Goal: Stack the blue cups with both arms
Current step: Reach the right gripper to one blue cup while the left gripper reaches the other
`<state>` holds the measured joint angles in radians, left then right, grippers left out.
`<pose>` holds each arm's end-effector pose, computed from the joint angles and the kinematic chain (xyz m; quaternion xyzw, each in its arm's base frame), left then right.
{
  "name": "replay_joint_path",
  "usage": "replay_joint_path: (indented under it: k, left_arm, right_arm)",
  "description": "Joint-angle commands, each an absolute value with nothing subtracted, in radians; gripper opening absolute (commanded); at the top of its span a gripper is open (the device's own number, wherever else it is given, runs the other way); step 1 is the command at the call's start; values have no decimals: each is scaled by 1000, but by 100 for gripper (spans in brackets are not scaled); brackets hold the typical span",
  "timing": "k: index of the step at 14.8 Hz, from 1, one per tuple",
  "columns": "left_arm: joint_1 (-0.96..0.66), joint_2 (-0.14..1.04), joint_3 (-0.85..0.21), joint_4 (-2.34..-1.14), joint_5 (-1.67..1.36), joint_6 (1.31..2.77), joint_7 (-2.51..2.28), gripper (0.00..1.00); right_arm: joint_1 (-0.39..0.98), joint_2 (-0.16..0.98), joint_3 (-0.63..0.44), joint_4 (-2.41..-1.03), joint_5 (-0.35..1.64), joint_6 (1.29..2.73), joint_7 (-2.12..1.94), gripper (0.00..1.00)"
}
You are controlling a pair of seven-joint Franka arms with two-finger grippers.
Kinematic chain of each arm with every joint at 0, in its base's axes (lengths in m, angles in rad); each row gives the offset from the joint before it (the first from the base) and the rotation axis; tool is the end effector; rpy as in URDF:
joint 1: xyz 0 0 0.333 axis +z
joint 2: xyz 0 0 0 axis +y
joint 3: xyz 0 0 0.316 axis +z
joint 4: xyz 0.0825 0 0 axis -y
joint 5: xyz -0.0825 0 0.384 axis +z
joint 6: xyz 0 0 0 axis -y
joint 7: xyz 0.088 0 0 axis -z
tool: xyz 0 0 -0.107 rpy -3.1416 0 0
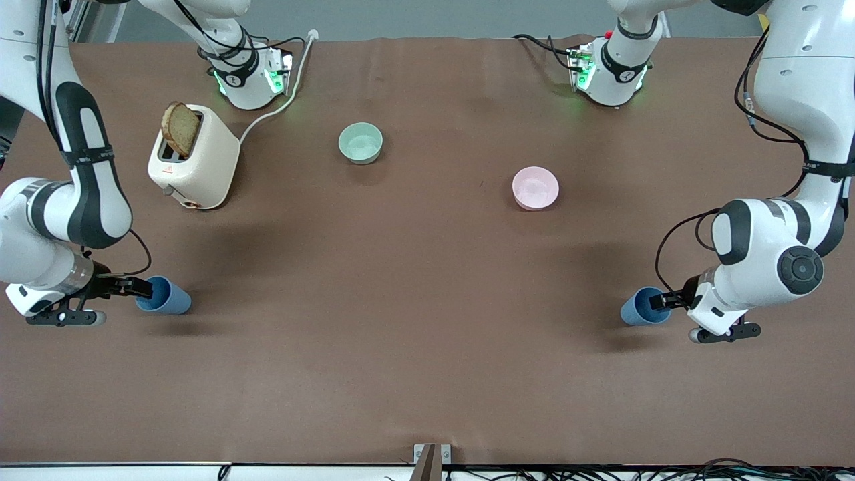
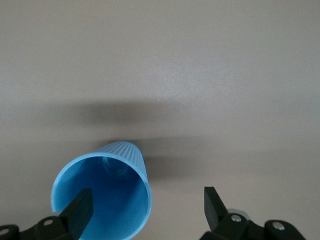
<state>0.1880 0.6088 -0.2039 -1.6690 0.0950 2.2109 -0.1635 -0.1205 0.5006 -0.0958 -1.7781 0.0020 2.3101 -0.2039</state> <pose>0.6755 0.0073 0.2526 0.9976 0.0606 -0.0282 0.0187 0.6466 -0.1366 0.2808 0.9996 -0.0006 0.0118 0.0251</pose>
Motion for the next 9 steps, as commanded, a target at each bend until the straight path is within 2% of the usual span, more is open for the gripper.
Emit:
replay_joint_path:
  k: [1,3,5,6,7,9]
  left_arm:
    - [192,611,-210,-1657,109,2192,-169,47]
    - [193,614,-210,-1667,106,2197,-166,28]
    - [195,612,-212,-1667,104,2197,-166,10]
    - [195,612,-212,-1667,104,2197,-161,2]
    - [195,612,-212,-1667,104,2197,-153,0]
    - [195,611,-212,-1666,104,2197,-150,0]
  right_arm:
    - [-123,525,-91,-1804,0,2370,-210,83]
    - [-120,528,-89,-1812,0,2381,-210,73]
    - [-121,538,-86,-1812,6,2384,-209,48]
    - [-121,540,-83,-1812,33,2384,-210,39]
    - [-123,541,-83,-1812,57,2384,-210,33]
    - [-121,546,-83,-1810,60,2382,-209,11]
